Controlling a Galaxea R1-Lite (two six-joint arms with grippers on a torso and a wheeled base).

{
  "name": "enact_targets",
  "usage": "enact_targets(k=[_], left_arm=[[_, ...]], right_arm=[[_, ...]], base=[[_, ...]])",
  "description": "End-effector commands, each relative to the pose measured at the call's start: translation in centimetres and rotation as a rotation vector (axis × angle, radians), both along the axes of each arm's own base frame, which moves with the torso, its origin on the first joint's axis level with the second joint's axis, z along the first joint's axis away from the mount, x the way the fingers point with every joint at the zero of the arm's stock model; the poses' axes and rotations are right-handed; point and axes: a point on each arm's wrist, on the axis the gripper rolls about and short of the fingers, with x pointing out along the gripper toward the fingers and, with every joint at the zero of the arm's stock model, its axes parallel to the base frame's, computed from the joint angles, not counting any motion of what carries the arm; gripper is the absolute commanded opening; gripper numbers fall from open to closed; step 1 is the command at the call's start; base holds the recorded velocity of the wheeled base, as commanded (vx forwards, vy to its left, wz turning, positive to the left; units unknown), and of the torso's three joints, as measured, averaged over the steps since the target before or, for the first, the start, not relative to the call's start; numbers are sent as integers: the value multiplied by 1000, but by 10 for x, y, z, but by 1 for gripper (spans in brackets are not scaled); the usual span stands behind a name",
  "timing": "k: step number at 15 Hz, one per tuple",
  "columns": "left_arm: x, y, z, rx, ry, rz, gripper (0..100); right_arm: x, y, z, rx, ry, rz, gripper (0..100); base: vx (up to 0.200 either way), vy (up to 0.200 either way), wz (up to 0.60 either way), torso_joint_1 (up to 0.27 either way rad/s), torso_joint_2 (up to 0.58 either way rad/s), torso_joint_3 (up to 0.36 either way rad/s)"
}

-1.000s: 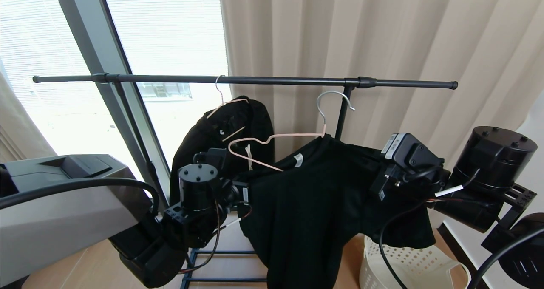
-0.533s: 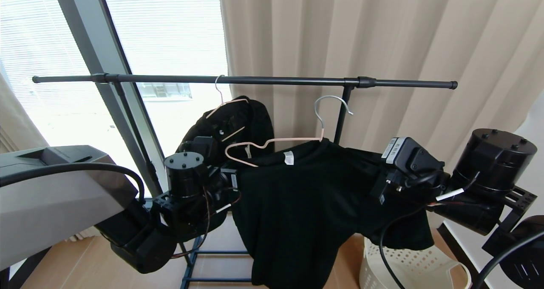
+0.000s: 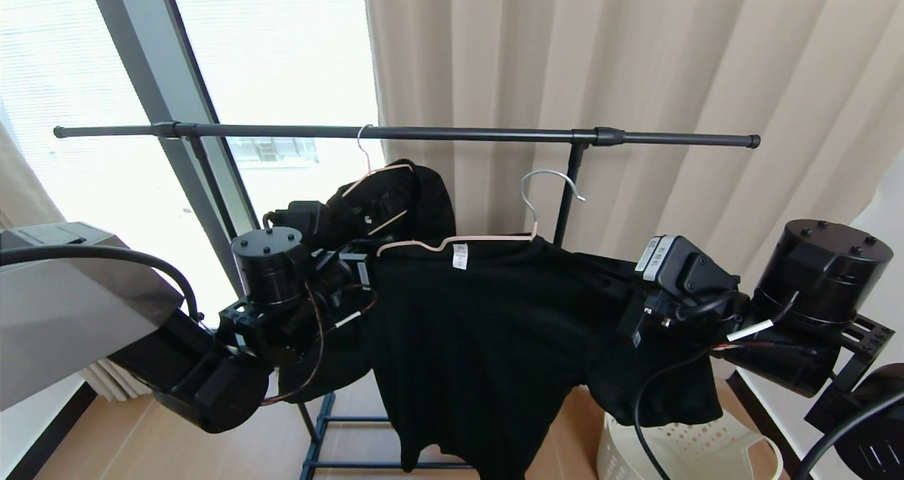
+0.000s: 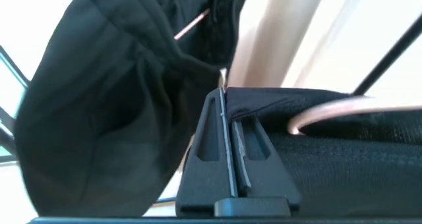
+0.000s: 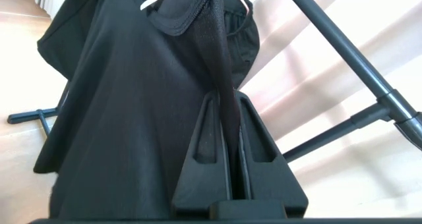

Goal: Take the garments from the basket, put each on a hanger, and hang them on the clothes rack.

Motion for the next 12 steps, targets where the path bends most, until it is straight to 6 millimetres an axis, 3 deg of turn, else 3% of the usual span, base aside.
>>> enact_targets(k=[1,5,8,12], left_arm=[[-8,1,17,-17,-41,-5,0],[-31,-8,34,-20,-75,-59,0],[-44,-19,35,-16,-70,-107,0],[-59,-30,37,-12,-73,-158,0]], right_arm=[[-1,0,-2,-4,7,1,0],[1,2,-3,-4,9,4,0],[1,4,-2,3,13,11,0],[1,20,-13,6,64,58,0]], base=[[0,0,0,0,0,0],[0,0,0,0,0,0],[0,0,0,0,0,0],[0,0,0,0,0,0]])
